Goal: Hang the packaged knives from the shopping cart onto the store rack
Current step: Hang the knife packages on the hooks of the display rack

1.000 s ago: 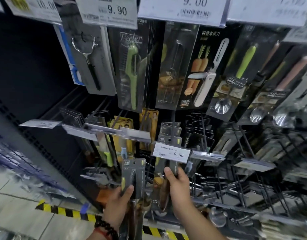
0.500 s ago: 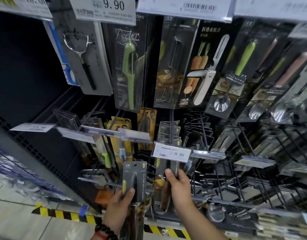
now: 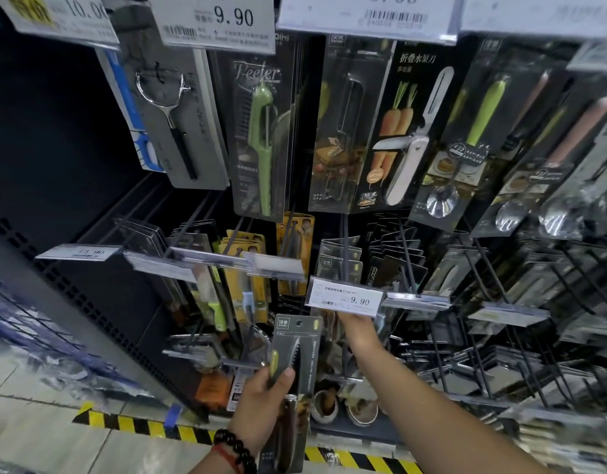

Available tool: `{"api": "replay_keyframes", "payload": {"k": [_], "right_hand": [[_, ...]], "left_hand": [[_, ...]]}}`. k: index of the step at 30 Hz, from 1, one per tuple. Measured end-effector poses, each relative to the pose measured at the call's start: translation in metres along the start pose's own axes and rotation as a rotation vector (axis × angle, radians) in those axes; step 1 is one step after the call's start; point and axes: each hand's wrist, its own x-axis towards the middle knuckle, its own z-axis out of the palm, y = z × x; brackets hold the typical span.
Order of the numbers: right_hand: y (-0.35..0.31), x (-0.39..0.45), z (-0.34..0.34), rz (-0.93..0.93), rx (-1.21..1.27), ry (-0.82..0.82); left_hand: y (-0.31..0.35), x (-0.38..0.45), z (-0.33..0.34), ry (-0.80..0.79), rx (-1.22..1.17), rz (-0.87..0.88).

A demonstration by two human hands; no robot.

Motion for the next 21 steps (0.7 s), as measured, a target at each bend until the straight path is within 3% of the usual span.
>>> {"api": "replay_keyframes", "payload": {"k": [5,12,15,18,21], "right_hand": [[0.031,-0.028,-0.01,0.054,0.087,0.102],[0.034,-0.073,-0.014,-0.064,0.247,-0.158],[0.031,-0.076,-0.013,-0.155,0.247,-0.177],[0.026,-0.078,-0.014,-0.169,0.221,-0.143],[0.023,-0.075,-0.017,-0.15,0.192,-0.092]], "left_hand": [[0.002,0.003,0.012,-0.041,0.027,0.044],[0.005,0.01,0.033,-0.141,0.054,0.157],[0.006,0.009,0.04,-0.177,0.025,0.193],[0.007,0.01,0.041,-0.117,0.057,0.212],[0.02,0.011,0.028,0.06,0.156,0.3]]}}
